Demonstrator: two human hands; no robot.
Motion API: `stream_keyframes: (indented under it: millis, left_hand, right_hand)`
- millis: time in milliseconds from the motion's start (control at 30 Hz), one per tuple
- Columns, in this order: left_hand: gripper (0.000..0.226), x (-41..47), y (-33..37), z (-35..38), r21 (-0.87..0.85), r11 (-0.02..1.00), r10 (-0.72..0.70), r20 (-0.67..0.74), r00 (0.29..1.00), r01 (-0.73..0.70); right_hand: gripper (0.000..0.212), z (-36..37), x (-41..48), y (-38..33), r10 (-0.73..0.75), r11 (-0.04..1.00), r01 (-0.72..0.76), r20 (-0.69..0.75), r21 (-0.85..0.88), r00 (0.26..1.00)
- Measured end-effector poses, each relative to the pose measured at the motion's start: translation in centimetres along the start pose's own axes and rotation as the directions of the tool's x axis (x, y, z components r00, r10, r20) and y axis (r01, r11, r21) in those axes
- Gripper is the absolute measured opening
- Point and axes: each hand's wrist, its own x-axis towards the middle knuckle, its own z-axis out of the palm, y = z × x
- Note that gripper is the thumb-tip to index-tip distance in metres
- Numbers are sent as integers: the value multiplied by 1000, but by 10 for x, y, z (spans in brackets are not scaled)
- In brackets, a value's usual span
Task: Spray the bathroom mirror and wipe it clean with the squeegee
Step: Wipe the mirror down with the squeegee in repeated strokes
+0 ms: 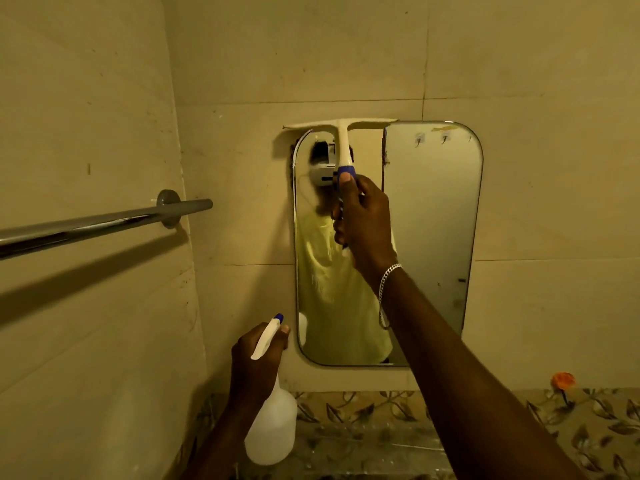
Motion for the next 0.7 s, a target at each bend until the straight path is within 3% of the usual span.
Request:
stream_keyframes:
  millis: [200, 300, 367, 433, 533, 600, 633, 667, 700]
  left_hand:
    - [9, 0, -13, 1, -5, 999, -48, -25, 999, 48]
    - [25, -2, -16, -1, 14, 1000, -14, -25, 1000, 15]
    - [15, -2, -21, -3, 35, 999, -1, -7, 1000, 1]
    - [20, -4, -24, -5, 41, 999, -1, 18, 1000, 0]
    - [21, -9, -23, -6, 42, 999, -10, 38, 999, 9]
    - [18, -12, -22, -5, 32, 999, -8, 43, 999, 7]
    - [20, -15, -21, -5, 29, 1000, -10, 45, 999, 8]
    - [23, -17, -20, -6, 29, 1000, -12, 46, 999, 11]
    - [23, -19, -20, -6, 27, 1000, -16, 49, 999, 15]
  right_hand:
    - [24, 1, -66, 73, -42, 986, 33, -54, -163, 998]
    - [23, -13, -128, 127, -2, 984, -7, -49, -178, 999]
    - [33, -27, -168, 155, 75, 980, -85, -60, -177, 995]
    - [53, -41, -206, 179, 195, 959, -204, -62, -197, 979]
    - [74, -64, -258, 207, 309, 884, -320, -88, -340, 947]
    - [59, -83, -282, 214, 267, 866, -237, 6, -441, 964]
    - [45, -83, -293, 214, 233, 827, -218, -36, -519, 972]
    - [39, -88, -302, 217, 105, 801, -139, -92, -582, 990]
    - [29, -92, -305, 222, 71, 831, -120, -109, -544, 991]
